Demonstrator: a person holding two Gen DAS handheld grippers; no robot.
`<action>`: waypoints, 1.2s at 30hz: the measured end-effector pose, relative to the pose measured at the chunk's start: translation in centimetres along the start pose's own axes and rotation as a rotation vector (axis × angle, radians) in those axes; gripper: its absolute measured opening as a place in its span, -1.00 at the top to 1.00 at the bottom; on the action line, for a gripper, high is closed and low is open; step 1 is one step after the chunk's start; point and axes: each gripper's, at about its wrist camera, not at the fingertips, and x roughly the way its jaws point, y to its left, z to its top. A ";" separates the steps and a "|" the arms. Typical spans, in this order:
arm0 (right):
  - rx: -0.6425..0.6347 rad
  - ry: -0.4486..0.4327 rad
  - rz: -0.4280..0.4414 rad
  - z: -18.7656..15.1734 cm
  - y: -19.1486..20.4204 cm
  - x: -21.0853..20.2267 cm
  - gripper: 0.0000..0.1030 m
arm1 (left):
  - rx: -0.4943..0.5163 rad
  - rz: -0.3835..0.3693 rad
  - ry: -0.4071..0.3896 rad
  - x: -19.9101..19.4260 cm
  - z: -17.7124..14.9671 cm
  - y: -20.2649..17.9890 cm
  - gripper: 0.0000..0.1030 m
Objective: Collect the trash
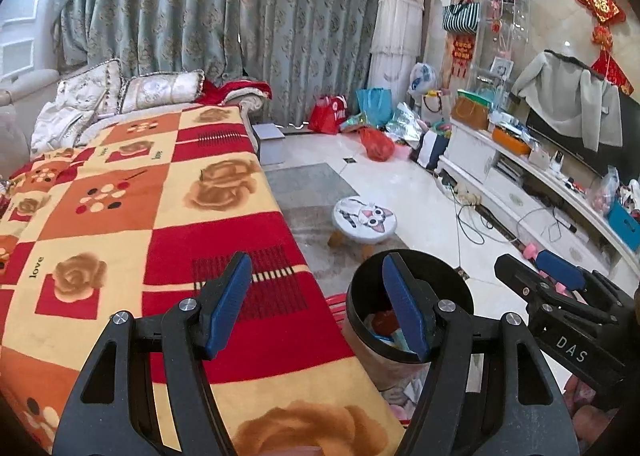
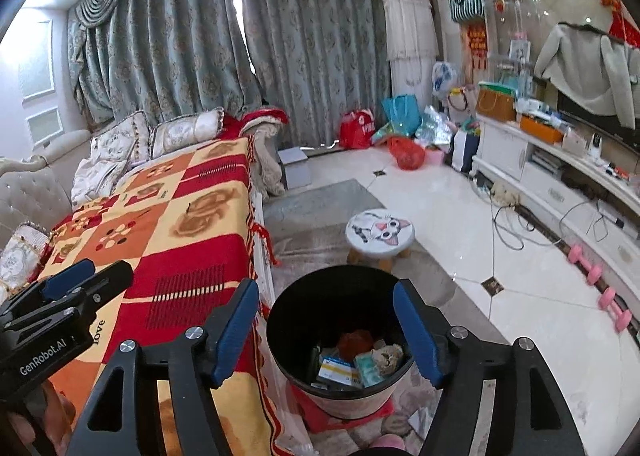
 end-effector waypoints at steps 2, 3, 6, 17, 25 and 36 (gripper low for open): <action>-0.005 -0.010 -0.001 0.1 0.3 -0.4 -0.33 | -0.003 0.004 -0.009 -0.4 0.0 0.3 -0.30; -0.006 -0.013 -0.001 0.1 0.3 -0.5 -0.33 | -0.004 0.008 -0.014 -0.6 0.0 0.5 -0.30; -0.013 -0.027 -0.001 0.2 0.7 -1.0 -0.34 | -0.005 0.015 -0.020 -0.9 0.0 0.7 -0.30; -0.034 -0.043 -0.008 0.3 1.6 -1.6 -0.41 | -0.012 0.023 -0.034 -1.5 -0.1 1.3 -0.30; -0.039 -0.039 -0.009 0.3 1.7 -1.8 -0.44 | -0.011 0.023 -0.033 -1.6 0.0 1.3 -0.30; -0.045 -0.031 -0.015 0.3 1.7 -1.6 -0.46 | -0.008 0.019 -0.029 -1.6 -0.1 1.4 -0.30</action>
